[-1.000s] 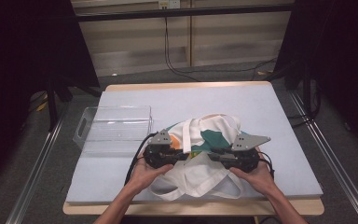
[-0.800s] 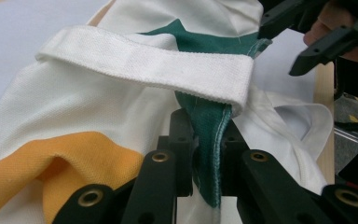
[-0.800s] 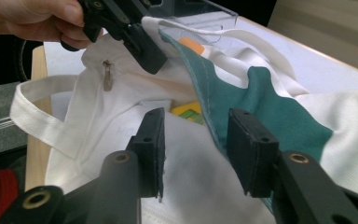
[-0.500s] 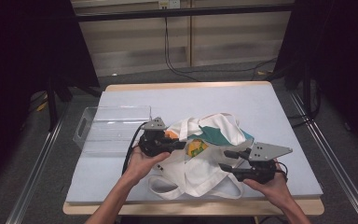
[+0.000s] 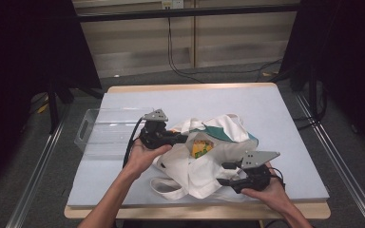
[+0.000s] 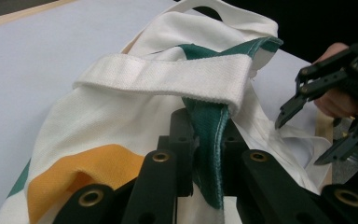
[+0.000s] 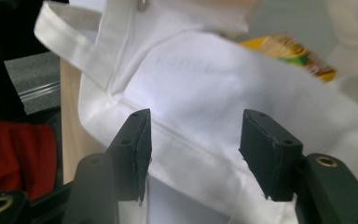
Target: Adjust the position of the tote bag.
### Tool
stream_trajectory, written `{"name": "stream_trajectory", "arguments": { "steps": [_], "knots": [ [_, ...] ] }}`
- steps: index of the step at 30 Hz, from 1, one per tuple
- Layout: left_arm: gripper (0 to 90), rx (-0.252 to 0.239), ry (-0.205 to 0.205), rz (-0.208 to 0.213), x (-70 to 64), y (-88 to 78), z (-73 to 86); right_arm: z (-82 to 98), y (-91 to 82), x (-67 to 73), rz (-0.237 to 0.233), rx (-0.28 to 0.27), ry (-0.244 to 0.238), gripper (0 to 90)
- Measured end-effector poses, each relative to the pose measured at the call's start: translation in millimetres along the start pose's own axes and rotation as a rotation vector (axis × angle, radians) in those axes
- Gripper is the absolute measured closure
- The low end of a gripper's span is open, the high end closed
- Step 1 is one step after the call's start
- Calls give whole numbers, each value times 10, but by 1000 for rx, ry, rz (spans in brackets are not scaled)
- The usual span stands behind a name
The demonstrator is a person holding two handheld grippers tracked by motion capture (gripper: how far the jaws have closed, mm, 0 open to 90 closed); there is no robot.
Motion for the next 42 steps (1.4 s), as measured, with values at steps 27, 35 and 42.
{"name": "stream_trajectory", "arguments": {
  "steps": [27, 35, 42],
  "knots": [
    [815, 1, -63, -29, 357, 29, -300, 240, 292, -109, -6, 179, -10, 619],
    [818, 4, -91, -45, 473, 24, -309, 220, 268, -69, -24, 175, 2, 778],
    [821, 10, -92, -75, 534, 1, -385, 139, 97, 97, -85, 159, -2, 808]
  ]
}}
Point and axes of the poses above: each handheld gripper's, and its own axes: y roughly forward along the jaws, z roughly out of its underside, x roughly to its left, the point moved 6 cm from there along y, roughly forward along the jaws, and after that the axes turned 14 degrees about -z, right-handed, at the moved point
